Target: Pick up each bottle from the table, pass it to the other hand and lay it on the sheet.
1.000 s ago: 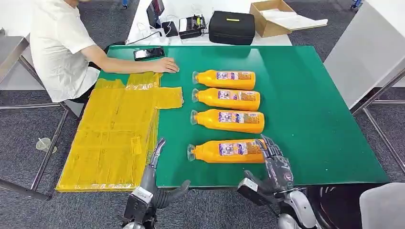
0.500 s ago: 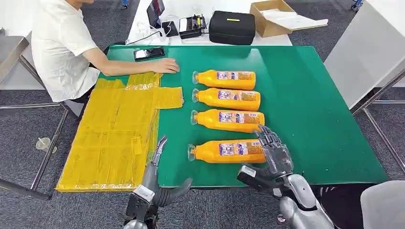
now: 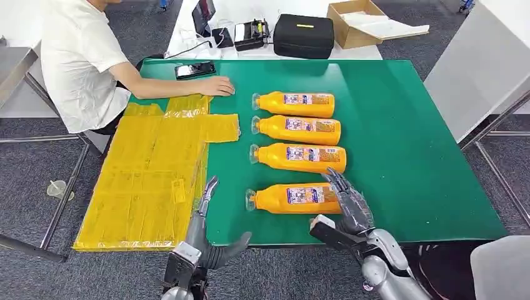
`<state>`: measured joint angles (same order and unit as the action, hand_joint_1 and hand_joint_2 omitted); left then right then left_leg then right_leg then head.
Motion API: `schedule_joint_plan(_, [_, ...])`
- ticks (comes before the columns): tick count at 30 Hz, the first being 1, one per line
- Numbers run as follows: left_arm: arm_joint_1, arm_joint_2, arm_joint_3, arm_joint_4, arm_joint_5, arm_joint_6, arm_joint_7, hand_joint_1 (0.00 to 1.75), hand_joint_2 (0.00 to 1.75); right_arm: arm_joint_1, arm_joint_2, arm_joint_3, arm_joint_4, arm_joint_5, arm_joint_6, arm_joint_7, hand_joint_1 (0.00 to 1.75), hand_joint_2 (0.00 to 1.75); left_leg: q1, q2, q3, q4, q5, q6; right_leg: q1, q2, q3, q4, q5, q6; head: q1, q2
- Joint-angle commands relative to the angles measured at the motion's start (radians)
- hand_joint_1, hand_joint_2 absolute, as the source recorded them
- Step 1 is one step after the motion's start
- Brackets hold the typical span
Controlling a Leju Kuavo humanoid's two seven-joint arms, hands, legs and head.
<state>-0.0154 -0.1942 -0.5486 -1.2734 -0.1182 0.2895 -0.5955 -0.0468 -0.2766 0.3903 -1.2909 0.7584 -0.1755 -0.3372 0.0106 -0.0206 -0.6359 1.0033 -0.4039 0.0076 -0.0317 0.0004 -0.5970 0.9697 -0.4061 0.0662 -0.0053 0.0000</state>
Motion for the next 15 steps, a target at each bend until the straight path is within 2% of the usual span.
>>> schedule_joint_plan(1, [-0.027,0.008,-0.014,0.055,0.003,0.000,0.001,0.00,1.75,-0.015,-0.006,0.025,0.002,0.017,0.007,-0.012,0.00,0.00,0.000,0.002,0.004,0.000,-0.002,0.000,0.001,0.000,0.004,-0.001,-0.001,-0.003,0.000,0.000])
schedule_joint_plan(2, [-0.028,0.008,-0.014,0.054,0.003,-0.002,0.001,0.00,1.75,-0.016,-0.021,0.039,-0.001,0.043,0.004,-0.009,0.00,0.00,0.000,0.001,0.003,0.000,-0.001,0.000,0.001,0.000,0.003,-0.001,-0.001,-0.003,0.000,0.000])
schedule_joint_plan(3, [-0.029,0.008,-0.014,0.054,0.003,-0.004,0.001,0.00,1.75,-0.016,-0.033,0.048,-0.008,0.057,0.001,-0.008,0.00,1.75,0.000,0.002,0.005,0.000,-0.002,0.000,0.001,0.001,0.005,0.000,-0.002,-0.004,0.000,0.000])
schedule_joint_plan(12, [-0.024,0.009,-0.014,0.036,-0.014,-0.012,0.005,0.00,1.75,-0.029,-0.072,0.075,-0.034,0.098,0.032,0.029,0.00,1.75,0.000,0.001,0.002,0.000,-0.001,0.000,0.001,0.000,0.002,0.000,0.000,-0.002,0.000,0.000])
schedule_joint_plan(13, [-0.023,0.010,-0.014,0.031,-0.016,-0.012,0.005,0.00,1.75,-0.032,-0.077,0.079,-0.033,0.101,0.035,0.030,0.00,1.75,0.000,0.003,0.005,0.000,-0.002,0.000,0.001,0.001,0.005,0.000,-0.001,-0.004,0.000,0.000])
schedule_joint_plan(14, [-0.021,0.012,-0.014,0.026,-0.023,-0.011,0.010,0.00,1.75,-0.057,-0.110,0.113,-0.027,0.217,0.026,0.079,0.00,1.75,0.000,0.001,0.003,0.000,-0.001,0.000,0.001,0.000,0.003,0.000,-0.001,-0.003,0.000,0.000])
schedule_joint_plan(15, [-0.013,0.011,-0.010,0.013,-0.030,-0.014,0.017,0.00,1.75,-0.085,-0.130,0.132,-0.021,0.222,0.037,0.096,0.00,1.75,0.000,0.002,0.004,0.000,-0.002,0.000,0.001,0.001,0.004,0.000,-0.001,-0.004,0.000,0.000])
